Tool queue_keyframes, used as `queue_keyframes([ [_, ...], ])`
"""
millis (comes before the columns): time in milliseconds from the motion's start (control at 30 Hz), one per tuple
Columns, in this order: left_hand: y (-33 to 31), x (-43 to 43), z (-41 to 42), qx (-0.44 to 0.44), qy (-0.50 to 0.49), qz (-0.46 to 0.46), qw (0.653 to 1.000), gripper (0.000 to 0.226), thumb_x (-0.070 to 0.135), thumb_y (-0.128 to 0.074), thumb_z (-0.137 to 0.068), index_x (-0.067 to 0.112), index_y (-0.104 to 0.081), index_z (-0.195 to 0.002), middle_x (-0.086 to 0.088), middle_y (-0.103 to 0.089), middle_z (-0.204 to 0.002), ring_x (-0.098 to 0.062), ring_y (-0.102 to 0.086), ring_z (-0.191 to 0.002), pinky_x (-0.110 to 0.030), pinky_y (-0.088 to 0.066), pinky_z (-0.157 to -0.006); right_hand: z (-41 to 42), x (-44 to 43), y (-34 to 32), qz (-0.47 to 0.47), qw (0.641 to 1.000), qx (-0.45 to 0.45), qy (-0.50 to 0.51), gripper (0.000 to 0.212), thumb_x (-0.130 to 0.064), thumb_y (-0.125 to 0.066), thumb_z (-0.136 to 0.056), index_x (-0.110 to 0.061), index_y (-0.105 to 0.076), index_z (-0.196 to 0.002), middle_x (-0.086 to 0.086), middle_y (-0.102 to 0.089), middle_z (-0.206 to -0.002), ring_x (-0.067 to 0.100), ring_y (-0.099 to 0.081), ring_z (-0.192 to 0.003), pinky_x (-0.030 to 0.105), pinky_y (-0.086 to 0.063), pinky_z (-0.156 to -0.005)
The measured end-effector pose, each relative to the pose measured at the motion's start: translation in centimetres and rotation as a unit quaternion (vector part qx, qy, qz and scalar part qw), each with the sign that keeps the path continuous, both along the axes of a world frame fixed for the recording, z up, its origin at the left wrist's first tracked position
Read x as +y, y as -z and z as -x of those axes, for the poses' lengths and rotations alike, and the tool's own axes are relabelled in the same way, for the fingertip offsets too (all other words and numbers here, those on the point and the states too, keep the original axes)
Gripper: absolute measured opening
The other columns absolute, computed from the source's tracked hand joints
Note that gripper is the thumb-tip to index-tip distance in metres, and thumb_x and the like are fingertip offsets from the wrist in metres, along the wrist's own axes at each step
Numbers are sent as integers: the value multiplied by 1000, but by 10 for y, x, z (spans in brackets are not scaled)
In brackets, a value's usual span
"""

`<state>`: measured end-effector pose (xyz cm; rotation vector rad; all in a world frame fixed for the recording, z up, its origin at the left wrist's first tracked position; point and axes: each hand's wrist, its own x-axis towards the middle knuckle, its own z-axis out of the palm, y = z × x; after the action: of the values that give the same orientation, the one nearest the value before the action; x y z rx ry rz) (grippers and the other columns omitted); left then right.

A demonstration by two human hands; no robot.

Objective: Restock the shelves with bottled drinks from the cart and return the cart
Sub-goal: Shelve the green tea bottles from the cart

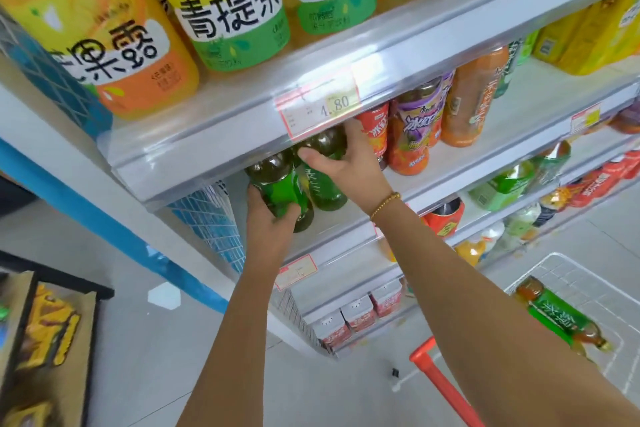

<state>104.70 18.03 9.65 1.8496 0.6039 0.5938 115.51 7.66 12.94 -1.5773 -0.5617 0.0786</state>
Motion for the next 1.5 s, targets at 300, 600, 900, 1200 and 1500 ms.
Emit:
queue_keyframes([
  [300, 17, 13, -11, -18, -76, -5, 997, 79, 32, -86, -59, 17, -47, -125, -4, -49, -124, -12, -57, -103, -34, -52, -91, 7, 2, 49, 103, 994, -5, 22, 73, -25, -84, -65, -9, -47, -125, 7, -53, -117, 12, -49, -103, 21, -44, -88],
  [600, 26, 14, -12, 6, -73, 16, 997, 66, 2, -80, -68, 6, -48, -126, -3, -60, -116, -8, -59, -96, -12, -53, -77, 7, -1, 65, 146, 986, -45, 72, 68, -21, -79, -69, -8, -46, -127, 8, -61, -117, 22, -58, -104, 32, -49, -87],
  [900, 31, 16, -26, -31, -213, 29, 976, 56, 9, -81, -69, 4, -53, -117, -6, -60, -113, -14, -58, -96, -11, -50, -69, 2, 16, 72, 185, 972, -21, 146, 63, -30, -77, -73, -9, -45, -123, 11, -52, -123, 27, -55, -105, 26, -45, -78],
  [1200, 29, 50, -64, -78, -280, 84, 953, 51, 3, -73, -77, 0, -52, -124, -9, -58, -118, -14, -54, -100, -22, -46, -88, -1, 19, 78, 224, 957, -59, 178, 47, -29, -59, -89, -11, -42, -129, 12, -52, -121, 32, -57, -103, 38, -47, -75],
  [1500, 33, 64, -79, -87, -255, 78, 960, 56, 1, -70, -80, -3, -48, -131, -17, -55, -130, -12, -53, -106, -16, -42, -83, -1, 21, 80, 251, 949, -62, 181, 43, -32, -55, -91, -9, -42, -125, 11, -51, -121, 30, -57, -104, 38, -48, -73],
])
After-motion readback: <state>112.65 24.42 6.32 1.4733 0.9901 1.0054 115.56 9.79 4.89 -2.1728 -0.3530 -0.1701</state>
